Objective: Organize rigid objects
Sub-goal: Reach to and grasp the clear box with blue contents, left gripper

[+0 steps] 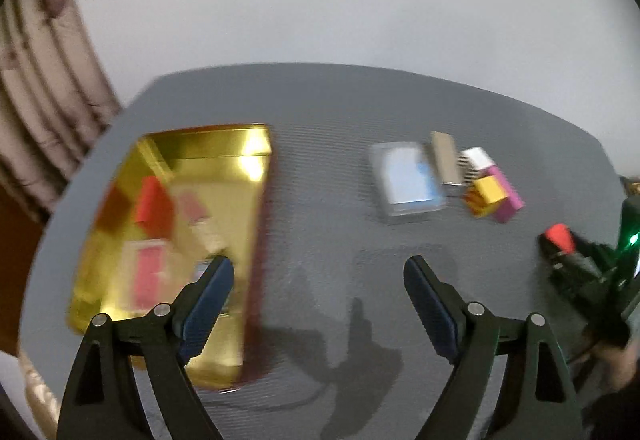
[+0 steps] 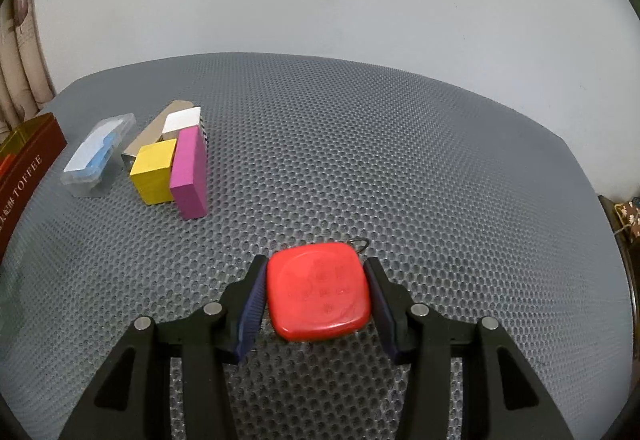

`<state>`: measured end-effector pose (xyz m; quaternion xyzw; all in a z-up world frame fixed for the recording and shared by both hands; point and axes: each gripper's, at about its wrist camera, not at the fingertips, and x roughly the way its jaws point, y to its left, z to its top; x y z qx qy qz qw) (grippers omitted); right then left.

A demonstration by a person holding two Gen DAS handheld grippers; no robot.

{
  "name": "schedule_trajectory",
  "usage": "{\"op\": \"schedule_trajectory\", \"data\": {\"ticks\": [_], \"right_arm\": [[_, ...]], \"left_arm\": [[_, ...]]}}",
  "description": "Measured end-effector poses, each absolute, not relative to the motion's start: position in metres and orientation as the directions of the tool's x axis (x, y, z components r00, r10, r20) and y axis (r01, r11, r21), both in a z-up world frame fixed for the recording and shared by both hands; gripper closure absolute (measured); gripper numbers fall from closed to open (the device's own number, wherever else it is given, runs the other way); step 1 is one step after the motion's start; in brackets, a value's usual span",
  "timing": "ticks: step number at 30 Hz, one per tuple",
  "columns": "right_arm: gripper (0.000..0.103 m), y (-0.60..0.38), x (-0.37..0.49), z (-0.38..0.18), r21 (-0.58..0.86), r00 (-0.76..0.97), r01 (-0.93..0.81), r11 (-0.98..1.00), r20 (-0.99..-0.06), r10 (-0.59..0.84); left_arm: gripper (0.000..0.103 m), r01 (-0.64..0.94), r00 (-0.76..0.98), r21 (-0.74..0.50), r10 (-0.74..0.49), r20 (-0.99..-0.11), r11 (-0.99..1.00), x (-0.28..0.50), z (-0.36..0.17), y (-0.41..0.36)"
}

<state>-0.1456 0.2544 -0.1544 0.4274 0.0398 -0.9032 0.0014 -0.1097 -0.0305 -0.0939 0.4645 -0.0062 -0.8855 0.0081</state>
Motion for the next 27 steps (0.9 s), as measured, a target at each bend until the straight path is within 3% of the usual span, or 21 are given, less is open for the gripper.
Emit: {"op": "schedule_trajectory", "data": {"ticks": [6,13,27], "right_arm": [[0.054,0.252,-0.144,-0.156,-0.057,-0.633,0.036,-0.998,-0.774,0.021],[0.053,0.266,-0.139,-0.155,-0.047,-0.632,0.036,-0.998,-0.775,0.013],[0.053,0.26,-0.132,-0.156,-0.032,-0.631,0.036,-0.999,-0.776,0.002]], "left_arm": [[0.018,-0.034,-0.494,-0.079,0.086,-0.865,-0.996,-0.147,-0.105,0.002],[0.018,-0.009,-0.408,-0.13,0.123,-0.905,-0.991,-0.185,-0.126,0.019],[0.018,0.052,-0.364,-0.055,0.033,-0.931,-0.997,-0.233,-0.156,0.032]]}}
